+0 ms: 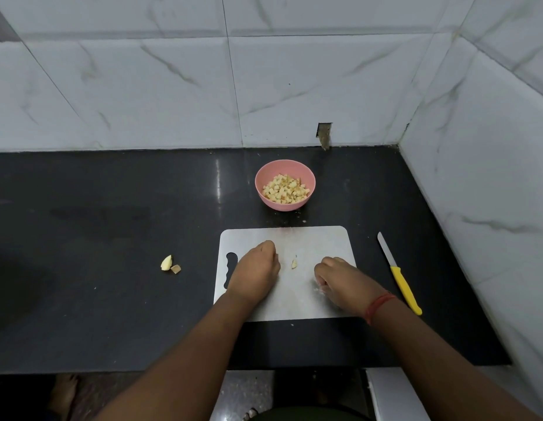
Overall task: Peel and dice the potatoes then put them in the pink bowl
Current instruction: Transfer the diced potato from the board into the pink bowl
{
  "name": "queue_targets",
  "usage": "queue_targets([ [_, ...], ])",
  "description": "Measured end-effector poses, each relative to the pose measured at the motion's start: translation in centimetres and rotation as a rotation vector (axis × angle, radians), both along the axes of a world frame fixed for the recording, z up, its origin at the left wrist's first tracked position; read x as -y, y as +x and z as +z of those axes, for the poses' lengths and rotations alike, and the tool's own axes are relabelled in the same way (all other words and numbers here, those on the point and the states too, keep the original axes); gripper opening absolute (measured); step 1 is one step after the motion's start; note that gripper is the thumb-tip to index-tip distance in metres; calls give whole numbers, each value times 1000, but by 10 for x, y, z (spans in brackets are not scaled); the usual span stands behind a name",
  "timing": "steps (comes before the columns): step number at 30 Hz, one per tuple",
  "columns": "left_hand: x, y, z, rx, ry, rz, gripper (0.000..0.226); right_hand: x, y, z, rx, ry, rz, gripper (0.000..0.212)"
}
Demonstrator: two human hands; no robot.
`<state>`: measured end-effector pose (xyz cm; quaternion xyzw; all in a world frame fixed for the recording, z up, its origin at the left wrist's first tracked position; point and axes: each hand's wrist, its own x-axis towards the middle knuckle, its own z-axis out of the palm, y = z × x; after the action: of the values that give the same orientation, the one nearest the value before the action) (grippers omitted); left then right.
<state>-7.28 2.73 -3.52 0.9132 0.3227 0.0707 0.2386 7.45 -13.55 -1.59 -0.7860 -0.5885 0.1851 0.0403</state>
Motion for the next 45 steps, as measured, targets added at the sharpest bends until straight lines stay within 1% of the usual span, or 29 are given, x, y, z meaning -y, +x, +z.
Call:
queue_targets([
  [3,-1,-3,-1,61,-55,7,7,-9,-7,2,-62,67,-73,12],
  [5,-2,-3,-4,84,-64,-9,11,-22,-11,3,-105,147,-161,22],
  [7,-2,-1,-9,99,-41,-43,15,-39,-14,2,-107,195,-184,32],
  [9,-2,-1,-11,110,-15,-50,15,-53,-19,3,-40,169,-127,36],
  [12,-5,-1,-11,135,4,-17,14,-58,-30,1,114,128,36,35],
  [15,-10,-3,-11,145,16,16,14,-52,-36,-7,162,138,91,36],
  [22,-12,-1,-11,132,31,13,14,-55,-34,-1,151,49,66,34],
  [26,-11,2,-10,126,24,4,15,-55,-32,4,153,25,59,21],
  [31,-9,6,-10,120,17,-17,15,-61,-31,1,115,41,35,17],
  [35,-11,6,-11,124,10,-3,14,-60,-32,-1,178,9,109,22],
  [36,-11,5,-12,124,7,3,13,-59,-33,-4,176,1,122,19],
  [37,-11,5,-12,123,4,6,13,-60,-33,-5,141,-11,108,15],
  [40,-10,6,-14,119,-1,6,13,-61,-35,-5,111,12,134,13],
  [41,-10,6,-13,119,-2,4,13,-61,-36,-3,133,18,135,17],
  [42,-10,7,-13,124,-4,2,13,-59,-36,-2,113,45,99,21],
  [44,-9,9,-11,142,-8,0,13,-59,-33,3,-25,83,-12,20],
  [45,-10,10,-8,157,-9,3,13,-61,-29,9,-130,114,-109,17],
])
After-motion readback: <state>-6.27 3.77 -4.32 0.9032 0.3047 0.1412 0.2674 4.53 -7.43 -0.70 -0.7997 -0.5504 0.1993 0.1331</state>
